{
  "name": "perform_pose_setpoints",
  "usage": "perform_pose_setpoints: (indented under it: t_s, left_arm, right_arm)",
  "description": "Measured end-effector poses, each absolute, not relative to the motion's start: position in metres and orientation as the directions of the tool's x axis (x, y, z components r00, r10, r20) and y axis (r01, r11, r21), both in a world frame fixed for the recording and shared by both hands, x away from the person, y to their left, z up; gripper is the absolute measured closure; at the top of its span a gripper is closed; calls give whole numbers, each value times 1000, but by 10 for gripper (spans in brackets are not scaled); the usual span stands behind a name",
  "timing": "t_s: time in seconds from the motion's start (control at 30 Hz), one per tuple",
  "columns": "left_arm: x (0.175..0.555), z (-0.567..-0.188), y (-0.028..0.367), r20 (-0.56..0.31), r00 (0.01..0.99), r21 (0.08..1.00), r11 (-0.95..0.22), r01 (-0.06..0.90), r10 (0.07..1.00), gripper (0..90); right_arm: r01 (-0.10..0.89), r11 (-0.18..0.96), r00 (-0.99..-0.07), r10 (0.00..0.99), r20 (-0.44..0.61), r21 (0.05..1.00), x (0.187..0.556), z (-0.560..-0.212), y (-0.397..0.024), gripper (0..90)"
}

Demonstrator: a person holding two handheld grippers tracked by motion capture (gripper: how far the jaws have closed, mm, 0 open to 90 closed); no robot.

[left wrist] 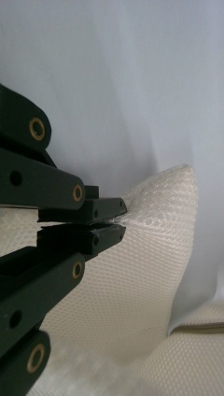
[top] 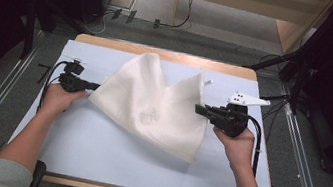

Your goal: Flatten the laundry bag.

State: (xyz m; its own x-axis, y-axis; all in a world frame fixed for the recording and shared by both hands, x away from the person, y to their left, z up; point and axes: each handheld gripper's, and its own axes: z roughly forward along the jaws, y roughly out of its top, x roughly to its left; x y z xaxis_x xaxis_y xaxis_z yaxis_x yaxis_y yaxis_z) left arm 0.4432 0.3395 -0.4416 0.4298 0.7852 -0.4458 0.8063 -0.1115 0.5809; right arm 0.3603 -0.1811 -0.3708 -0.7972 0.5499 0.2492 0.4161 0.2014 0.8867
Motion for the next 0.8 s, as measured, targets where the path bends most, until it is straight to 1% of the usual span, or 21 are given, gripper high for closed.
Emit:
perform_pose_setpoints:
  t_s: [0.07,0.1,0.13,0.17,0.23,0.27,0.33,0.37,0.4,0.43,0.47,0.5,0.53,0.67,0.73,0.8]
  left_arm:
    - [444,-441,351,-450,393,583,-70,809,802,889]
    - [444,-442,359,-436,360,580,-49,813,825,889]
    - [444,-442,359,-436,360,580,-49,813,825,889]
    - [445,-445,367,-448,337,567,-29,824,828,888]
    - [446,-447,369,-460,329,556,-22,831,825,888]
    - [446,-449,369,-470,326,545,-20,838,821,881]
    - [446,-449,369,-477,330,535,-29,844,815,850]
    - [445,-448,369,-473,336,538,-35,842,815,850]
    - [443,-446,369,-458,350,553,-46,832,817,828]
    - [441,-443,370,-456,366,564,-54,824,812,793]
    - [440,-440,371,-447,373,576,-58,816,813,793]
    - [438,-437,373,-438,382,588,-63,807,814,769]
    - [436,-433,375,-443,388,603,-51,796,808,743]
    - [432,-422,380,-430,416,624,-68,778,801,680]
    - [430,-417,379,-425,422,638,-65,767,800,656]
    - [430,-411,375,-432,440,645,-72,761,787,644]
  right_arm:
    - [401,202,-804,546,237,894,354,-366,-182,866]
    - [398,215,-801,555,224,892,349,-367,-185,866]
    - [398,215,-801,555,224,892,349,-367,-185,866]
    - [412,217,-794,561,233,885,346,-371,-188,864]
    - [418,216,-792,563,237,883,346,-374,-189,864]
    - [449,217,-783,563,265,867,344,-384,-190,863]
    - [470,212,-773,567,284,857,342,-391,-191,861]
    - [470,212,-773,567,284,857,342,-391,-191,861]
    - [478,212,-768,573,288,853,341,-395,-191,856]
    - [506,217,-744,599,295,835,339,-403,-194,843]
    - [506,217,-744,599,295,835,339,-403,-194,843]
    - [515,214,-735,609,299,830,338,-406,-196,833]
    - [526,212,-726,616,306,824,336,-408,-199,817]
    - [545,258,-704,657,268,798,330,-411,-207,638]
    - [570,267,-681,682,265,777,328,-412,-213,556]
    - [585,272,-661,705,255,764,325,-412,-221,512]
